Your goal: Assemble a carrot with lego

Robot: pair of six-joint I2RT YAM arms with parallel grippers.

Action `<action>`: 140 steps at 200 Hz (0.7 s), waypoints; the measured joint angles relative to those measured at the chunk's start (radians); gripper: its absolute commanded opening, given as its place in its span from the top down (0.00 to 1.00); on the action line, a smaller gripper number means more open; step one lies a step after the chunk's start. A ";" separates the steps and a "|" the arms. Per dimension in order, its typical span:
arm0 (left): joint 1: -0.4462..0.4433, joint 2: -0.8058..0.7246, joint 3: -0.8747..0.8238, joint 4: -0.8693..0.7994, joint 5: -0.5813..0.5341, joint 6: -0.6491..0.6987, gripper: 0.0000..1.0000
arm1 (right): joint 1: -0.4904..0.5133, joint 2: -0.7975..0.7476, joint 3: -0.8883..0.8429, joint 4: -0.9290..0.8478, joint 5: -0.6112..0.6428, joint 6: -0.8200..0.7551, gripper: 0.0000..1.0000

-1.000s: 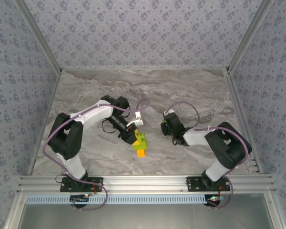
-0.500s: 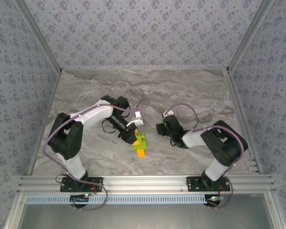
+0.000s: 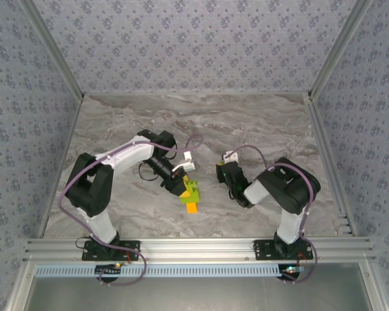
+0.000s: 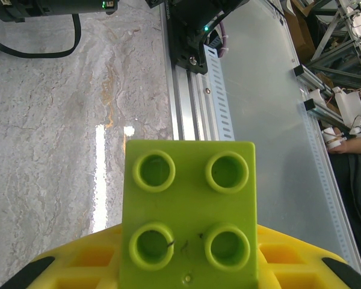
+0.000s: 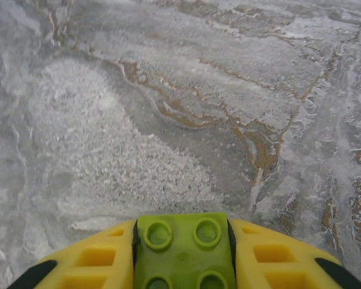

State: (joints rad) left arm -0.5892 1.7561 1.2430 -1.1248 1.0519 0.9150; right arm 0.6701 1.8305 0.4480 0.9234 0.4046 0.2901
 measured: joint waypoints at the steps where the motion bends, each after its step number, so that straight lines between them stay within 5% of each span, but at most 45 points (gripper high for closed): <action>1: 0.000 0.000 0.000 0.000 0.000 0.000 0.73 | 0.000 0.001 0.000 0.002 0.000 -0.001 0.75; 44: 0.000 0.000 0.005 0.000 0.000 -0.001 0.73 | -0.005 -0.012 -0.007 0.005 -0.023 -0.002 0.84; 73: 0.000 0.000 0.005 0.000 0.000 -0.004 0.74 | -0.019 -0.160 -0.004 -0.225 -0.138 -0.034 0.86; 106: 0.000 0.000 0.006 0.000 0.000 -0.007 0.74 | -0.077 -0.402 0.139 -0.630 -0.445 -0.152 0.82; 140: 0.000 0.000 0.006 0.000 0.000 -0.007 0.74 | -0.147 -0.462 0.414 -0.956 -0.785 -0.299 0.81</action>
State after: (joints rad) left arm -0.5892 1.7561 1.2495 -1.1248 1.0519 0.9077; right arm 0.5228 1.3685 0.8616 -0.0326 -0.3809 -0.0093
